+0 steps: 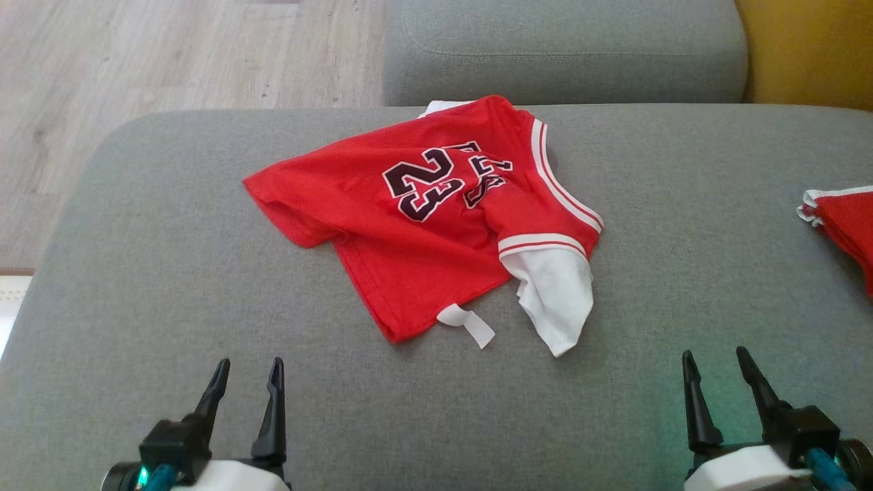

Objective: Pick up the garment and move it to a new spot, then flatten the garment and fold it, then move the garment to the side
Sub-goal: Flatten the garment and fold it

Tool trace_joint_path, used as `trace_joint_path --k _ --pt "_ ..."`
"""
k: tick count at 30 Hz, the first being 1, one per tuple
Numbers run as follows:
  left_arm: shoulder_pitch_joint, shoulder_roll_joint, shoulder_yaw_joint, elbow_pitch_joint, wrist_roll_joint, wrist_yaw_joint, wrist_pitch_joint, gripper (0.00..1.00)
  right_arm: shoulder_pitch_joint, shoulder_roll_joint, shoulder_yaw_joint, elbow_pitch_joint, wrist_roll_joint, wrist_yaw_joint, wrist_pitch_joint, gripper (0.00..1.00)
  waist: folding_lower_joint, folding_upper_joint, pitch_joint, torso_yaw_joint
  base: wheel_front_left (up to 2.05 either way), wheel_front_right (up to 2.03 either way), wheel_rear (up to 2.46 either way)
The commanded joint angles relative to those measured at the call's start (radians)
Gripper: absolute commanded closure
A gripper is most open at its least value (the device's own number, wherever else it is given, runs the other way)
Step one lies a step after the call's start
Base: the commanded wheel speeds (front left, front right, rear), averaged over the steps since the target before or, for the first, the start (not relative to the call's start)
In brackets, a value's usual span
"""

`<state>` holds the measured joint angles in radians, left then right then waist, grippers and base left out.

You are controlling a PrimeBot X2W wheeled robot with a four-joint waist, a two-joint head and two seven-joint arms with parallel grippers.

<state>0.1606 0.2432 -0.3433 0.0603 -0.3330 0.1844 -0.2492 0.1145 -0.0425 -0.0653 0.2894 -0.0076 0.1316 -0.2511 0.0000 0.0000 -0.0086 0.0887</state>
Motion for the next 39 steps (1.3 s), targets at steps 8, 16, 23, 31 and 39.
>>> trace_joint_path --k 8,16,23,31,39 --pt "-0.062 -0.047 0.053 -0.018 0.072 -0.076 -0.013 0.0 -0.075 -0.008 0.084 -0.021 0.043 -0.001 0.004 0.0 0.0 0.0 0.011 -0.019 0.0 0.0 0.0" --pt "-0.181 -0.075 -0.023 0.017 0.103 -0.092 0.129 0.0 -0.174 -0.042 0.228 -0.073 0.131 -0.001 0.313 0.0 0.0 0.0 0.062 -0.028 0.0 0.0 0.0" --pt "-0.305 -0.108 -0.113 0.09 0.142 -0.109 0.343 0.0 -0.239 -0.075 0.282 -0.14 0.193 -0.001 0.575 0.0 0.0 0.0 0.133 -0.02 0.0 0.0 0.0" --pt "-0.39 -0.124 -0.153 0.127 0.161 -0.126 0.385 0.0 -0.285 -0.068 0.335 -0.154 0.231 -0.001 0.609 0.0 0.0 0.0 0.196 -0.025 0.0 0.0 0.0" --pt "-0.45 -0.134 -0.176 0.187 0.171 -0.137 0.375 0.0 -0.325 -0.059 0.363 -0.131 0.231 -0.001 0.597 0.0 0.0 0.0 0.228 -0.031 0.0 0.0 0.0"
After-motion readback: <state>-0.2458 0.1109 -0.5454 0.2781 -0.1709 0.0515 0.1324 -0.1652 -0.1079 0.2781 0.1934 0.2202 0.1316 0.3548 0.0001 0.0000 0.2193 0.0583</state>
